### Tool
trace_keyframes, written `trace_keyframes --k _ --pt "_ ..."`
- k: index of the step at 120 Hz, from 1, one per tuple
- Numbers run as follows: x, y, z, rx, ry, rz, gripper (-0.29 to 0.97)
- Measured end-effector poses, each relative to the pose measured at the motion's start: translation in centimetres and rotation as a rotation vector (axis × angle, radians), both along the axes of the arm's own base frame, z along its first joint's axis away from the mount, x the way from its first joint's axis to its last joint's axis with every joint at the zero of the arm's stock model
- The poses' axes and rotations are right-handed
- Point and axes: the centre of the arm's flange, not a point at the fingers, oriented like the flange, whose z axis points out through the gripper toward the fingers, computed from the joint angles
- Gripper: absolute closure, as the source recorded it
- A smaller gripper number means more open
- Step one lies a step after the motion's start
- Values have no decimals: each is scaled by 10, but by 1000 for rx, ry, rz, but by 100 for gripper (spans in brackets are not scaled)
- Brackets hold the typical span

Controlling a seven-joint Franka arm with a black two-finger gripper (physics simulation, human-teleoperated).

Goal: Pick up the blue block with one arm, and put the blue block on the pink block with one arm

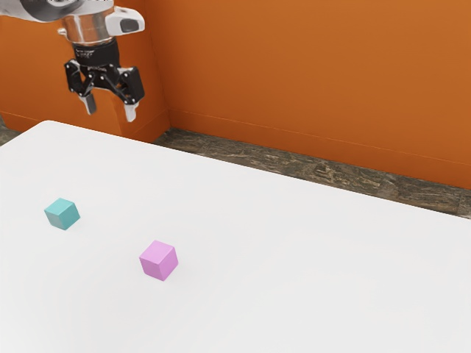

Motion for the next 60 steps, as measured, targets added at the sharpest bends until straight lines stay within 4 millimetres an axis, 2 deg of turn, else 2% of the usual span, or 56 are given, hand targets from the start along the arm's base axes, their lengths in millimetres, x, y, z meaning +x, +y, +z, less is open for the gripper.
trace_keyframes --k 19,28,34,48,60 --pt "9 10 -7 2 -36 8 0" --pt "10 24 -10 22 -40 42 0" --pt "10 40 -12 38 -41 82 0" --pt "-13 116 -50 43 17 261 0" --pt "-50 139 -105 30 49 330 0"
